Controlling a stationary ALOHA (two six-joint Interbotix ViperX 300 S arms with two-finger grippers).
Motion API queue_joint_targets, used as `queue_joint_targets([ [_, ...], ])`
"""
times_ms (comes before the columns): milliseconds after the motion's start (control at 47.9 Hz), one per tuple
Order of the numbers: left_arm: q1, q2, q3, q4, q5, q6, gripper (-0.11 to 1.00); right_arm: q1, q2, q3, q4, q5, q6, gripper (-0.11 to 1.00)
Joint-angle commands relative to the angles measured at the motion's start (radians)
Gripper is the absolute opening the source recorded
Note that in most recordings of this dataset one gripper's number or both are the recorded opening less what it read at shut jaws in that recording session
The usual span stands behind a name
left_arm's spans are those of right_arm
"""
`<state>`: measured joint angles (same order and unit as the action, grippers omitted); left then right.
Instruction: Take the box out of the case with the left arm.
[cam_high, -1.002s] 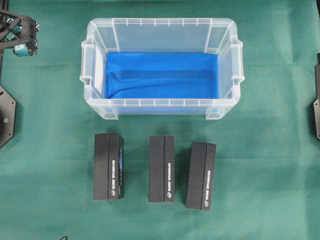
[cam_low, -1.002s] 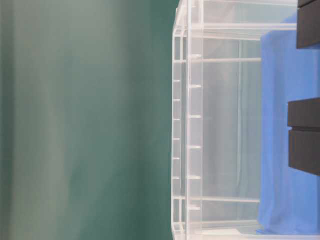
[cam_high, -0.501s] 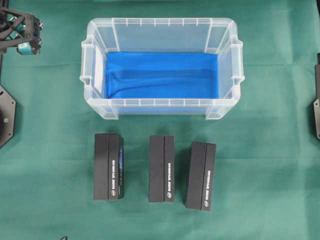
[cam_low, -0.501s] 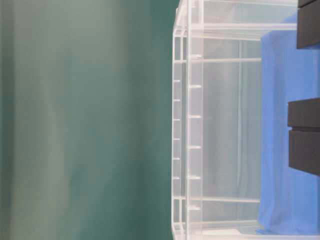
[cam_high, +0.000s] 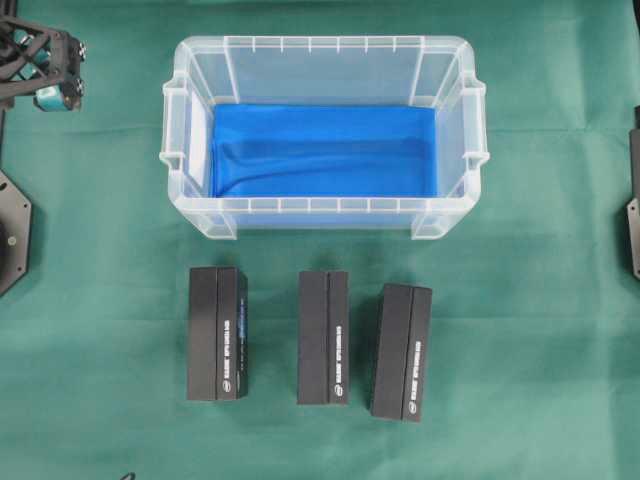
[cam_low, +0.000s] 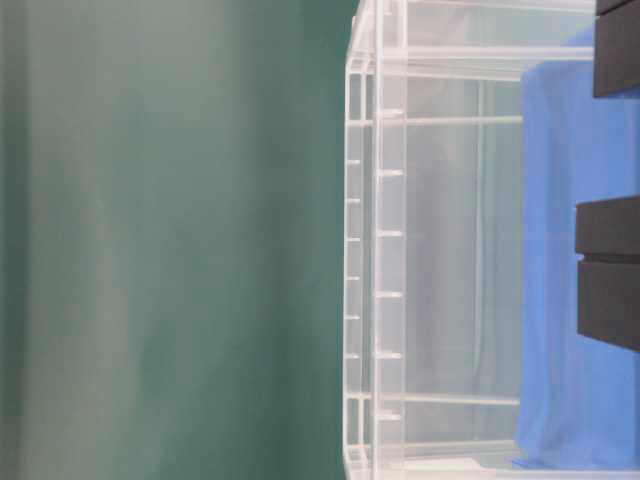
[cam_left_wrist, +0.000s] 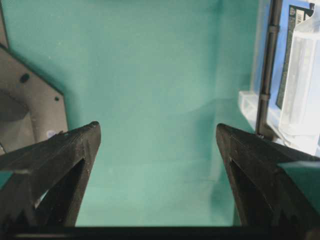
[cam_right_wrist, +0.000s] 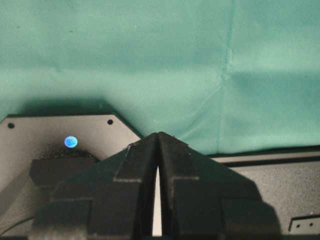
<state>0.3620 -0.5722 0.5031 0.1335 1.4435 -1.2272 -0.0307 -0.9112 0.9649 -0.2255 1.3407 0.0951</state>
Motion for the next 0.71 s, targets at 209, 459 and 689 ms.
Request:
queue_joint_targets([
  [209,0.002,-0.003,-0.023,-0.018,-0.003,-0.005,0.92,0.0,0.005,-0.025,0.0,0.0,0.003,0.07],
  [459,-0.011,-0.005,-0.02,-0.023,-0.003,-0.005,0.92,0.0,0.005,-0.025,0.0,0.0,0.003,0.07],
  [689,-0.02,-0.009,-0.018,-0.025,-0.003,-0.008,0.92,0.0,0.005,-0.025,0.0,0.0,0.003,0.07],
])
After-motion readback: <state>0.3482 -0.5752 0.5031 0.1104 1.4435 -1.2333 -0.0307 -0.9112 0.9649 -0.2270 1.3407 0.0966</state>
